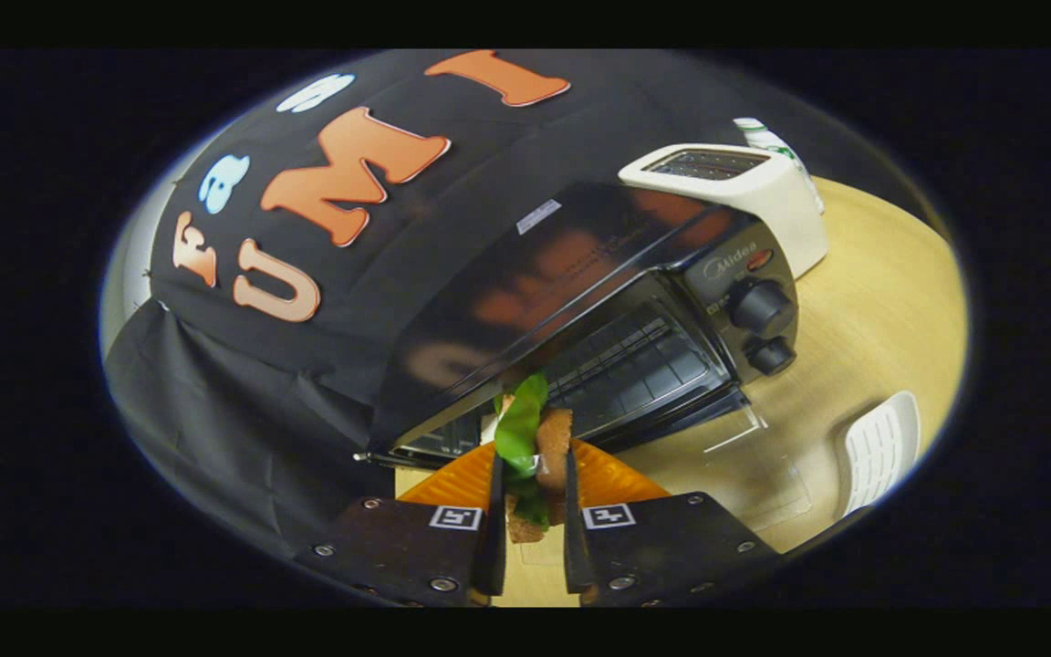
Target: Open the toaster oven, put the food inside, and close the toaster oven door.
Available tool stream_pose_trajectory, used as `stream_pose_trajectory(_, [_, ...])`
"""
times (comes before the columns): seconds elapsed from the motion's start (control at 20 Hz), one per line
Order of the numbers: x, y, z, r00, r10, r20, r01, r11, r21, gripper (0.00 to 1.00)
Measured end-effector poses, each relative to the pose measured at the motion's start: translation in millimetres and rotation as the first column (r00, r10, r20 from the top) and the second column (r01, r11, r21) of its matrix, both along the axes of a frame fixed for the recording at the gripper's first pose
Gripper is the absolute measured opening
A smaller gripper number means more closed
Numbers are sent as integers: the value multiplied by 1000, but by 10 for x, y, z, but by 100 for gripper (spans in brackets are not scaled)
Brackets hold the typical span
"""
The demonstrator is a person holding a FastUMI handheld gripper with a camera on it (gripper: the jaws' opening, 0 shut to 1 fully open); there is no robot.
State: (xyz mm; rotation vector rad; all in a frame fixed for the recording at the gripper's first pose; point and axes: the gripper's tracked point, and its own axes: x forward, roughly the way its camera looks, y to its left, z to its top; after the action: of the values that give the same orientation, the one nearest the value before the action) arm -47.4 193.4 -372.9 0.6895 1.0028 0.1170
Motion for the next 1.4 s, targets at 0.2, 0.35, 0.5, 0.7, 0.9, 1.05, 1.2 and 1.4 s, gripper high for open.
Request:
stream_pose_trajectory(0.2, [116,46,-226,994,-105,-3,105,993,52,26])
stream_pose_trajectory(0.35, [283,76,-322,980,-198,8,196,975,107,26])
stream_pose_trajectory(0.5, [414,57,-465,962,-273,16,270,957,109,26])
stream_pose_trajectory(0.7, [563,38,-522,939,-337,70,330,939,94,26])
stream_pose_trajectory(0.9, [582,47,-589,946,-310,99,311,950,9,34])
stream_pose_trajectory(1.05, [553,-55,-600,965,-232,119,247,961,-127,52])
stream_pose_trajectory(1.2, [462,-123,-451,978,-161,133,184,965,-185,68])
stream_pose_trajectory(1.4, [268,-260,-335,992,-48,114,78,959,-272,83])
